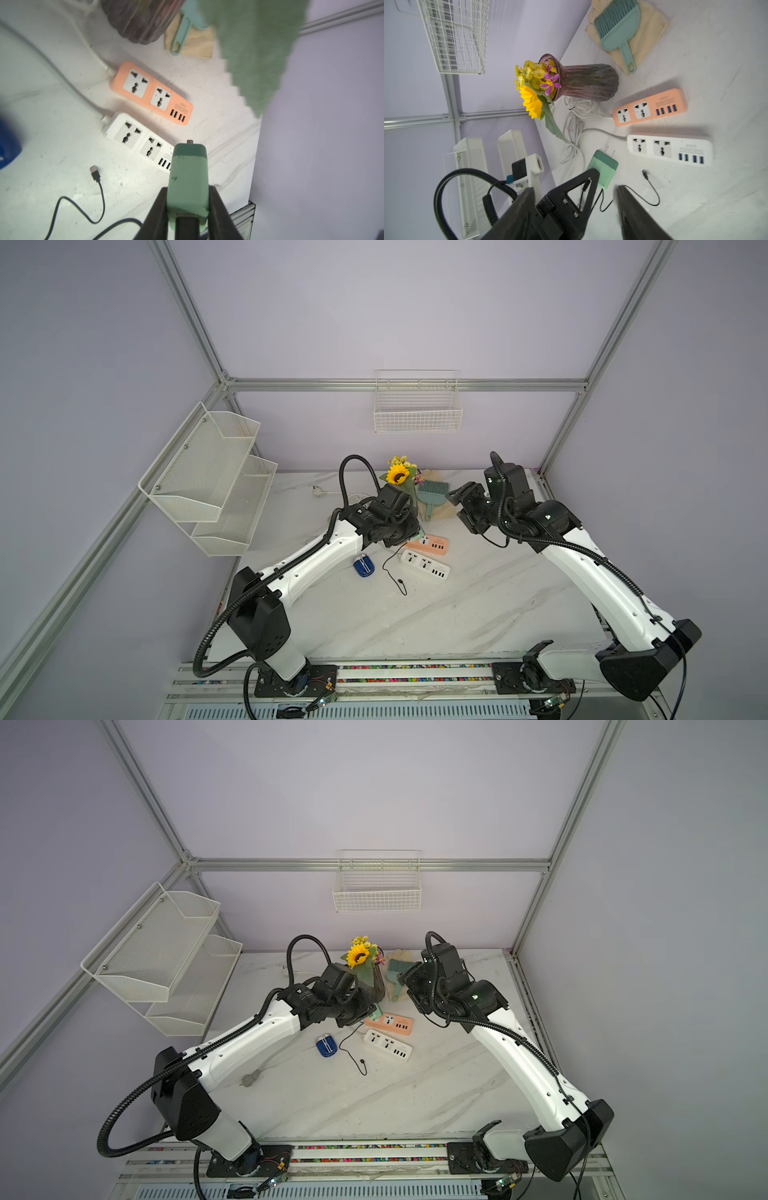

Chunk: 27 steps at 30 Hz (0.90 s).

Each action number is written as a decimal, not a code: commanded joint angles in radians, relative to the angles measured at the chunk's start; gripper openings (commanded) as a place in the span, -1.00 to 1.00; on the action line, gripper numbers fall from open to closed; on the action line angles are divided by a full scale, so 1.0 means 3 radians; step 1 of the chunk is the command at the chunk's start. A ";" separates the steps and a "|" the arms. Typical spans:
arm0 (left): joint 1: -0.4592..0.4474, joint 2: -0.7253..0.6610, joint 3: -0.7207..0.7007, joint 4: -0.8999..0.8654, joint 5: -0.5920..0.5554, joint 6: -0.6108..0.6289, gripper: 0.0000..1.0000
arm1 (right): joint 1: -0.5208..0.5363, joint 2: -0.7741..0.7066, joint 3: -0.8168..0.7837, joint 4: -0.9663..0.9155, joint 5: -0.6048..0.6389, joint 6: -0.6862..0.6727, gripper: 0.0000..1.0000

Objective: Charge the electric shaver
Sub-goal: Insert the plug into the socket.

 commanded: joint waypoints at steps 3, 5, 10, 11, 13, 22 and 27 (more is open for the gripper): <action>0.0011 0.0287 0.0233 -0.0638 0.0039 -0.1190 -1.00 | 0.0022 -0.0321 -0.0299 -0.0206 0.0174 -0.1427 0.27; 0.0008 0.0478 0.0402 -0.0755 0.0093 -0.1399 -1.00 | 0.0024 -0.0388 -0.0304 -0.0305 0.0184 -0.1651 0.26; 0.0004 0.1039 0.1221 -0.1503 0.0024 -0.1646 -1.00 | 0.0024 -0.0470 -0.0314 -0.0426 0.0091 -0.1774 0.26; 0.0003 0.1153 0.1370 -0.1677 0.0022 -0.1706 -1.00 | 0.0026 -0.0480 -0.0337 -0.0432 0.0074 -0.1770 0.26; 0.0010 0.1320 0.1583 -0.1872 0.0106 -0.1817 -1.00 | 0.0029 -0.0505 -0.0396 -0.0429 0.0029 -0.1755 0.26; 0.0039 0.1554 0.1610 -0.1972 0.0293 -0.2288 -1.00 | 0.0025 -0.0821 -0.0930 0.0132 -0.0498 -0.1979 0.27; 0.0076 0.1625 0.1633 -0.1849 0.0218 -0.2366 -1.00 | 0.0026 -0.1059 -0.1269 0.0302 -0.0579 -0.2043 0.30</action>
